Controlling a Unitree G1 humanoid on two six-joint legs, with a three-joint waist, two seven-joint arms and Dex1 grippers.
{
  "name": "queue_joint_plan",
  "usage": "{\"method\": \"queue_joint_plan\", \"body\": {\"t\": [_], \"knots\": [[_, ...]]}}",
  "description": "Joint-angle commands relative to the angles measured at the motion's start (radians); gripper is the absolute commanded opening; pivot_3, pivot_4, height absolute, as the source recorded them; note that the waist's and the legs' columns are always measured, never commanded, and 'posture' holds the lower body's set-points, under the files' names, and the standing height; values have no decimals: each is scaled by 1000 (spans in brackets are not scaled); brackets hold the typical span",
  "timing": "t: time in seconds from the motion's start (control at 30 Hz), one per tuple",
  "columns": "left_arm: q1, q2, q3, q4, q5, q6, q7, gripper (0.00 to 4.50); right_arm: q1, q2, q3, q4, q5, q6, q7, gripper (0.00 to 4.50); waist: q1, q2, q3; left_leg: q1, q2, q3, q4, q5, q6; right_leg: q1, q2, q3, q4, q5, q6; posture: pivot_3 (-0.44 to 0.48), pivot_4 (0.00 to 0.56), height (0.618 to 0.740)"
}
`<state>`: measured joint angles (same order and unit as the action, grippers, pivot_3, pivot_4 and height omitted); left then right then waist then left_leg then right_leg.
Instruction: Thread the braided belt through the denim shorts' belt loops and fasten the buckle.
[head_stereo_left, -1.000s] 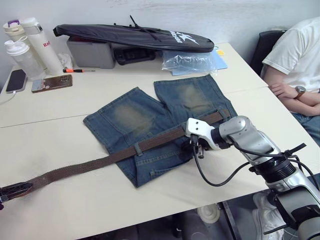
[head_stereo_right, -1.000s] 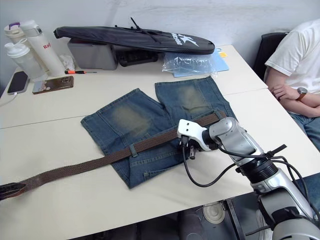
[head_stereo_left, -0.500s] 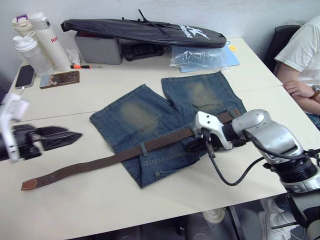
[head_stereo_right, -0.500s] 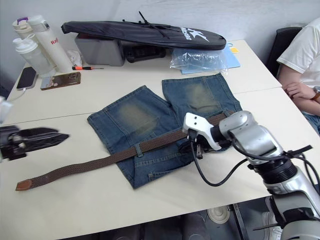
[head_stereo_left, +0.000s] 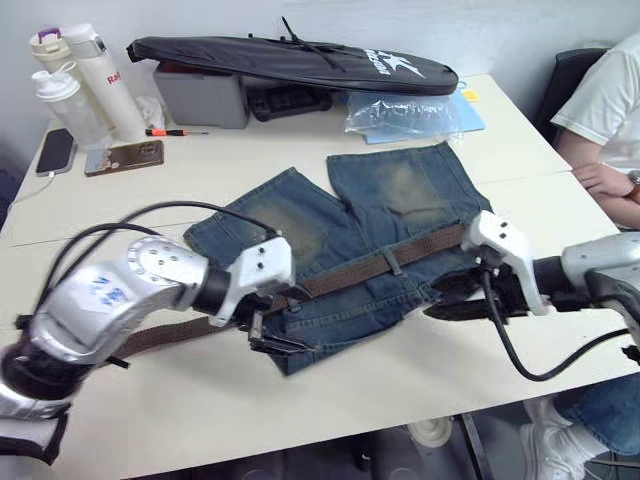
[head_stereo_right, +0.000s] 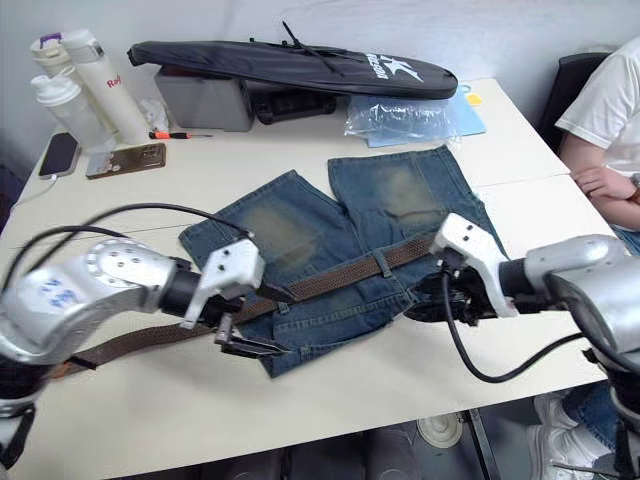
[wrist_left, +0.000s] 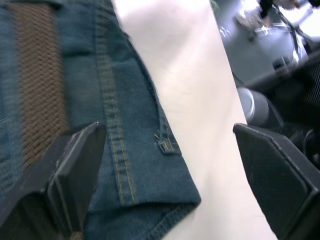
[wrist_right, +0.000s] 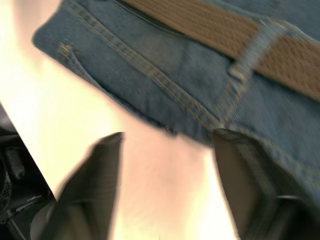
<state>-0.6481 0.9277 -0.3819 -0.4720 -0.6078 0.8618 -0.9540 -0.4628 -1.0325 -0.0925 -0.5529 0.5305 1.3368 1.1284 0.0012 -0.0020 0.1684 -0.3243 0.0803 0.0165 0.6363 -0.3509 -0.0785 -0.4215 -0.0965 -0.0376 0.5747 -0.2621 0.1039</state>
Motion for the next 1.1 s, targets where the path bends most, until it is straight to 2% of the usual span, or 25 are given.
{"method": "queue_joint_plan", "body": {"t": [0.03,0.17,0.27,0.47,0.5,0.53,0.6,0.67,0.7,0.73,0.77,0.87,1.1], "knots": [[-55,-73,-151,126,219,-211,-88,4500,99,-43,-172,-141,61,109,-46,4363,1,0,0,0,0,0,1,-1,2,0,0,0,0,0,-1,0,150,740],[-74,-149,-268,243,367,-347,-122,4500,178,-62,-294,-227,72,189,-80,4363,20,2,-1,-4,-1,0,9,-2,5,0,0,2,-1,1,-2,0,150,740],[-77,-188,-295,347,435,-418,-173,4500,223,-83,-353,-264,58,213,-135,4363,25,1,-1,-11,-2,0,16,-7,14,0,0,4,-1,3,-4,0,150,740],[-59,-223,-338,468,564,-530,-220,4500,268,-108,-404,-270,64,208,-193,4363,25,4,-3,-9,-2,0,17,-7,18,4,0,4,-2,3,-4,0,150,740],[-62,-221,-328,488,574,-541,-224,3960,267,-110,-402,-269,66,204,-200,4500,26,4,-3,-8,-2,0,17,-7,19,5,0,4,-2,3,-4,0,150,740],[-64,-214,-316,505,581,-549,-235,3951,266,-111,-399,-268,70,200,-206,4500,26,5,-3,-8,-2,-1,17,-7,19,6,0,4,-2,3,-4,0,150,740],[-65,-189,-290,531,587,-568,-255,3155,265,-112,-387,-264,74,188,-215,4500,26,5,-3,-8,-2,-1,17,-7,19,6,0,4,-3,3,-4,0,150,740],[-60,-167,-271,545,585,-578,-266,2643,265,-112,-371,-257,74,173,-222,4500,25,5,-4,-8,-2,-1,17,-7,19,7,0,4,-2,3,-4,0,150,740],[-56,-154,-260,556,585,-594,-274,2139,262,-116,-358,-252,75,162,-223,4500,24,5,-4,-7,-2,-1,17,-7,19,7,0,4,-2,3,-4,0,150,740],[-51,-142,-249,568,588,-611,-282,1754,260,-120,-348,-247,78,149,-223,4500,21,5,-4,-7,-2,-1,17,-7,19,7,0,4,-2,3,-4,0,150,740],[-47,-132,-238,582,592,-629,-288,1562,259,-125,-339,-242,81,133,-223,4500,17,5,-4,-7,-2,-1,17,-7,20,7,1,4,-2,3,-4,0,150,740],[-43,-90,-198,645,604,-693,-300,267,249,-129,-316,-223,89,103,-228,4500,11,5,-4,-3,-2,-1,15,-8,23,7,1,4,0,3,-4,0,150,740],[-34,37,-116,768,610,-793,-338,179,247,-129,-255,-194,94,26,-219,4500,-10,5,-3,3,-1,-1,11,-8,31,8,4,4,2,2,-6,0,150,740]]}}
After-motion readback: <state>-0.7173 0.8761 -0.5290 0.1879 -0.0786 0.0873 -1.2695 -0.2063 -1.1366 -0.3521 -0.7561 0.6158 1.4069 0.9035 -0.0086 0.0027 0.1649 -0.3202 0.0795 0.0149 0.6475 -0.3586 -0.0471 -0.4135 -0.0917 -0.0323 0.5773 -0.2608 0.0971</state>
